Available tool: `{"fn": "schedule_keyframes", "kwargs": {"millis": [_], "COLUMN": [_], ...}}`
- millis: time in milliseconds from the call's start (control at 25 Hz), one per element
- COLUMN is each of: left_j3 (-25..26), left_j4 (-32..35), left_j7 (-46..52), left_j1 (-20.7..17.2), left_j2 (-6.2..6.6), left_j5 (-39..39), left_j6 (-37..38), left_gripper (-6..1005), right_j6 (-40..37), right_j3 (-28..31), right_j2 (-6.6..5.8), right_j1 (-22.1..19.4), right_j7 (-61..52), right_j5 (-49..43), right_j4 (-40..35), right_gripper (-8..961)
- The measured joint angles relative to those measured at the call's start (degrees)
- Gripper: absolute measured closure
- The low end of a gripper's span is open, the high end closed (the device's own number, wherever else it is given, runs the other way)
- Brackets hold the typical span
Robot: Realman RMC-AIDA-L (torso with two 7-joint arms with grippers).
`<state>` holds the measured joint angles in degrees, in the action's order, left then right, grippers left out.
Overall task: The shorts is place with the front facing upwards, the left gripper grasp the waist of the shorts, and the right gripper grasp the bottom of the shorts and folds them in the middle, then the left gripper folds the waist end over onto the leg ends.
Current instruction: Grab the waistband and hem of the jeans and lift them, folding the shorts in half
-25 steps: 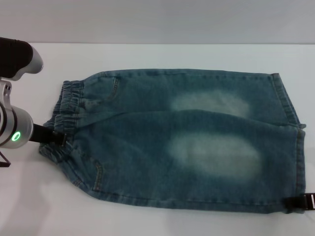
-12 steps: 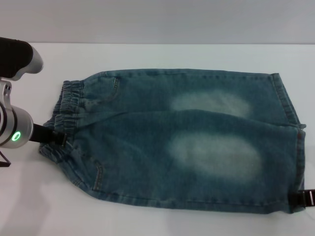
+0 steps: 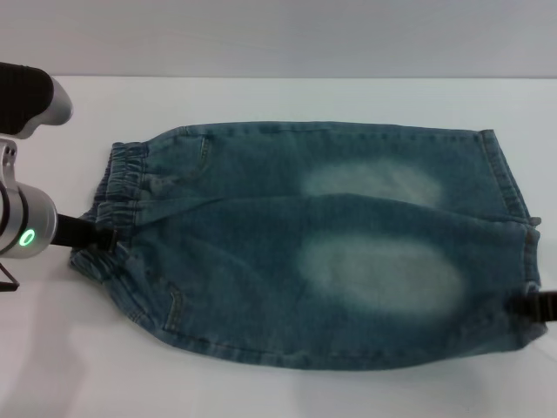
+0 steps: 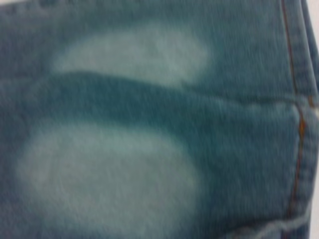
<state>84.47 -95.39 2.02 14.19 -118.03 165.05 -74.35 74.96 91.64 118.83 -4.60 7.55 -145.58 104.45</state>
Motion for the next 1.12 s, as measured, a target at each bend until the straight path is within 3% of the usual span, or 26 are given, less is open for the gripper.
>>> {"fn": "schedule_keyframes", "kwargs": {"millis": [520,1120], "left_j3": [1.1,2.2], "left_j4": [-2.0,-2.9], "left_j7": [0.6,2.3], "left_j1": [-2.1,-4.1], "left_j2": [0.08,0.02], "left_j5": [0.0,-0.2], "left_j6": [4.6,15.5], "left_gripper": [896,882], "right_j6": [-6.2,-23.9], "right_j3": [0.5,0.1], "right_j2": [0.01,0.26], "right_j1": [-1.3,-4.1], "right_j7": [2.5,5.8], "right_j5": [-0.1,0.2], "right_j4": [5.9,7.9], "right_gripper": [950,951]}}
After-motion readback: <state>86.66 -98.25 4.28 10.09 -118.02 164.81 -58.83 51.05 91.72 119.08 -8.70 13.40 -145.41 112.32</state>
